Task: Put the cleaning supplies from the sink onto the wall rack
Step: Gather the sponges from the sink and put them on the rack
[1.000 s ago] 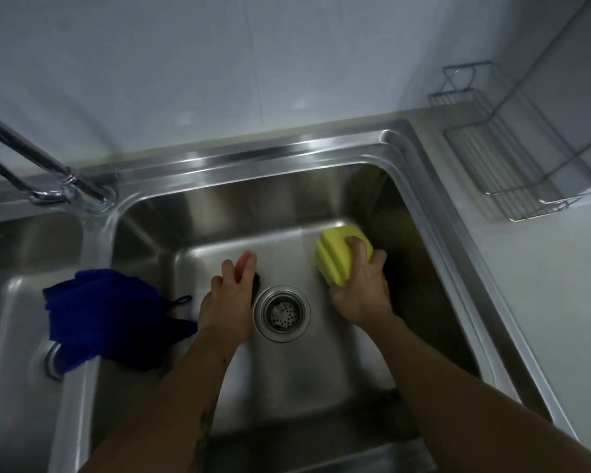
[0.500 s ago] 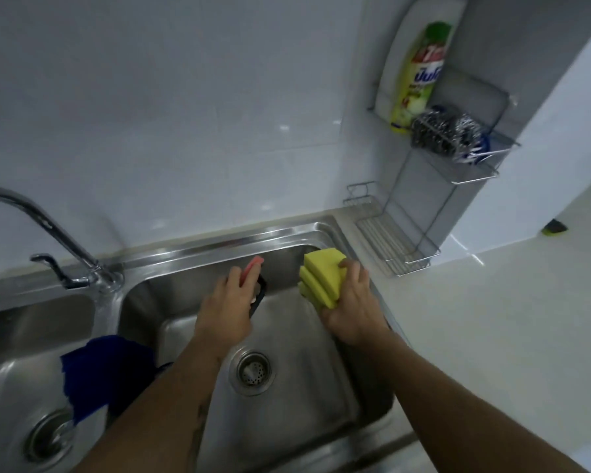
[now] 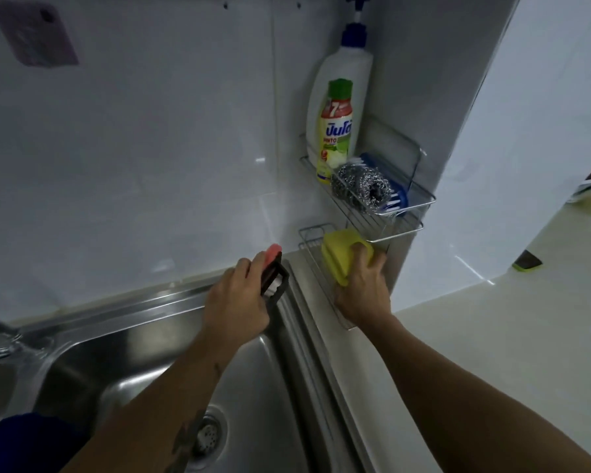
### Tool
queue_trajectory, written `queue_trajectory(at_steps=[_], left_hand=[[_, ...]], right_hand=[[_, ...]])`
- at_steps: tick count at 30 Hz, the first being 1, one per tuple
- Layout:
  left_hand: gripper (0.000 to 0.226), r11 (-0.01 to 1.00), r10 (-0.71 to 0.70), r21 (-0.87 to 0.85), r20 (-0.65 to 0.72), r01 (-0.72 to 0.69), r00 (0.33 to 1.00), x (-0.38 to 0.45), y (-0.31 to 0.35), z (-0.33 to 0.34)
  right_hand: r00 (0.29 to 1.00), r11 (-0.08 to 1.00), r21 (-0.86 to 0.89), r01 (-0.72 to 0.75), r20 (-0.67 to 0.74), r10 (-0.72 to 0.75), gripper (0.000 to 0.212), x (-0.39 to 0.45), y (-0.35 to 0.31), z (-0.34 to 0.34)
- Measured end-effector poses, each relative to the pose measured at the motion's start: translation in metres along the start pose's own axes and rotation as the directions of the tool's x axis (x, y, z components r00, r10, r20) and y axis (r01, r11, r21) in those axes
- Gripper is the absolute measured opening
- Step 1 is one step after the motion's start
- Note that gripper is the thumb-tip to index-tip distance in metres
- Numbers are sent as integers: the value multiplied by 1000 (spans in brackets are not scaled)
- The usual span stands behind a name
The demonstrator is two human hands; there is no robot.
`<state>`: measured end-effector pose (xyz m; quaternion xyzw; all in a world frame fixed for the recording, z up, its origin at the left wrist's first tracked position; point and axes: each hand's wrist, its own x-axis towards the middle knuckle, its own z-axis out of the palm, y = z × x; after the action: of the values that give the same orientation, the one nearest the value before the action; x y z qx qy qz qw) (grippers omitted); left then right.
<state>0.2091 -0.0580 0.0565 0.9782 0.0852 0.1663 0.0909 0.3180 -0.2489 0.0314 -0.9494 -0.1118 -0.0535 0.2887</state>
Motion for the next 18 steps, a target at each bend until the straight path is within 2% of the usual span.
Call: queue_trajectory(at_steps=[4, 8, 18], left_hand=[[76, 999, -47, 8, 15, 47, 999, 5, 13, 15], [74, 995, -91, -24, 36, 92, 995, 1, 17, 19], [70, 976, -200, -76, 57, 204, 978, 2, 26, 16]], right_hand=[[991, 998, -51, 23, 129, -16, 78, 14, 15, 14], [974, 999, 16, 47, 221, -50, 79, 29, 20, 20], [920, 986, 92, 137, 357, -162, 96, 68, 20, 18]])
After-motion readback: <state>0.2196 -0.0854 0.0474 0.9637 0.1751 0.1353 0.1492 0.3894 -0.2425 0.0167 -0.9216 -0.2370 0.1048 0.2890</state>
